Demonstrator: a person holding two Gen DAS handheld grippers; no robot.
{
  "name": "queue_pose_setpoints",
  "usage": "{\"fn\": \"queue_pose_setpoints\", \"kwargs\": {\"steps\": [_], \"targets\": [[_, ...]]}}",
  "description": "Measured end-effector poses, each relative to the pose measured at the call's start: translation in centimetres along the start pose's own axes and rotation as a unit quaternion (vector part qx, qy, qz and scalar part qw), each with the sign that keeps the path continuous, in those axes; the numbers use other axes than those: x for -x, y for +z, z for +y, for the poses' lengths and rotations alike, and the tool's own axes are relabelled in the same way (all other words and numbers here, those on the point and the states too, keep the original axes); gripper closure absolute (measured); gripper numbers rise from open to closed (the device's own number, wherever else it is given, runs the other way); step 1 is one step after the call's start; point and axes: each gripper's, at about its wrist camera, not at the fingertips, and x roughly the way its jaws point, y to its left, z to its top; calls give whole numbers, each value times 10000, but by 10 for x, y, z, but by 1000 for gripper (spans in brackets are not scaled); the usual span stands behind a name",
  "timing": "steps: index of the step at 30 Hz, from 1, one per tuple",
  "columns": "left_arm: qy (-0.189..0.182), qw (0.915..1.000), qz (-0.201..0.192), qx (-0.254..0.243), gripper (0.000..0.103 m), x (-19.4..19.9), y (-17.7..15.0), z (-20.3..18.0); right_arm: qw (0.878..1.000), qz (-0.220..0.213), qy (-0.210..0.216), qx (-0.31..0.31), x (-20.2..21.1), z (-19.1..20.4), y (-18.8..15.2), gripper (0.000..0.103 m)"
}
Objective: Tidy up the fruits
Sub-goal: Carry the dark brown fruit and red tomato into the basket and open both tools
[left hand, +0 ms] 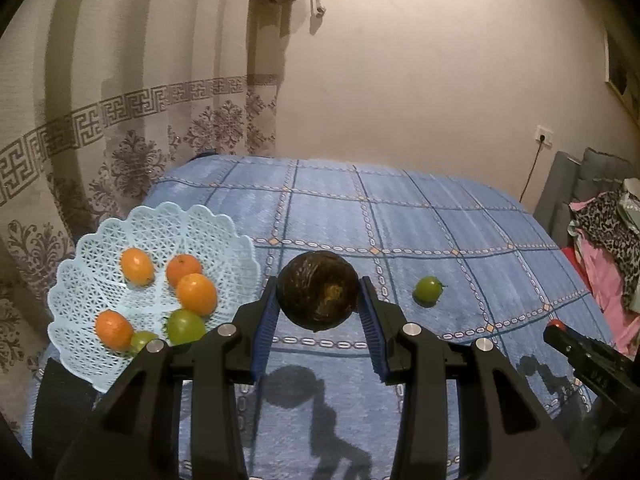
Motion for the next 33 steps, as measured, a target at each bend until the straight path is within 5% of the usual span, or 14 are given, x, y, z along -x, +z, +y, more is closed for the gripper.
{"fn": "queue_pose_setpoints", "kwargs": {"steps": [18, 22, 33], "targets": [[968, 9926, -467, 566, 61, 27, 9, 90, 9949, 100, 632, 777, -15, 104, 17, 76], [1020, 9904, -554, 747, 35, 32, 11, 106, 9911, 102, 885, 994, -20, 140, 24, 76], [1139, 9846, -720, 1117, 21, 45, 16, 139, 9773, 171, 1572, 1413, -34, 227, 27, 76]]}}
